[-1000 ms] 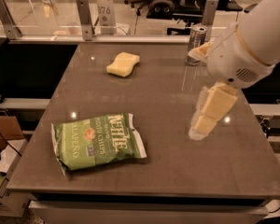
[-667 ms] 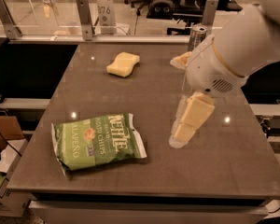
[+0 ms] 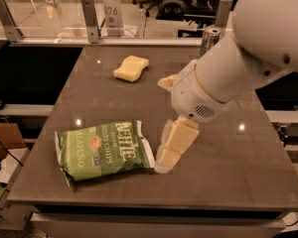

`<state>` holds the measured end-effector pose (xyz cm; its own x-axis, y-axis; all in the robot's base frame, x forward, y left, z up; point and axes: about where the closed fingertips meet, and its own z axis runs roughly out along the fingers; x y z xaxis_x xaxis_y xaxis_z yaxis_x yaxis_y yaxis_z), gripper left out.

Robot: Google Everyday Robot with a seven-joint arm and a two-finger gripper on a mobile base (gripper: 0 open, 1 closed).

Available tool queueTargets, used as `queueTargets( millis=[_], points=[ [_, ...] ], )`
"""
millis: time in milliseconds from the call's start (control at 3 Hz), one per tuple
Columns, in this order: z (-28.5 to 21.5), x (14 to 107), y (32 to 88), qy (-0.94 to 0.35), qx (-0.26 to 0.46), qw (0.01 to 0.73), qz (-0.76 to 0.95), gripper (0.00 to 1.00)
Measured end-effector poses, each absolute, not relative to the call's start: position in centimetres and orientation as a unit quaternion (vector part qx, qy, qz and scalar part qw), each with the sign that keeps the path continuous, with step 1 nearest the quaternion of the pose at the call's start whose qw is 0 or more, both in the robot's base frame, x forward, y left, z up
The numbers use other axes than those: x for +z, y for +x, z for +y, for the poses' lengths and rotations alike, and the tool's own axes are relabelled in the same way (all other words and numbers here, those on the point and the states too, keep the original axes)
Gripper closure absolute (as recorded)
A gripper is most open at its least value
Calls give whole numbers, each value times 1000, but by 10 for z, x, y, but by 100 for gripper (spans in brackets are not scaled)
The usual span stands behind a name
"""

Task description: Move green jalapeno chip bag near redbull can

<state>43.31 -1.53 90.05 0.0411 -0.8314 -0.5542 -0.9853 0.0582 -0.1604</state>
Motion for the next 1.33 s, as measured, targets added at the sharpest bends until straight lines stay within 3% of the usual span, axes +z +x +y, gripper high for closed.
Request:
queueTargets(
  millis=[1333],
  points=[
    [58,851,445,-689,149,257,661,0]
  ],
)
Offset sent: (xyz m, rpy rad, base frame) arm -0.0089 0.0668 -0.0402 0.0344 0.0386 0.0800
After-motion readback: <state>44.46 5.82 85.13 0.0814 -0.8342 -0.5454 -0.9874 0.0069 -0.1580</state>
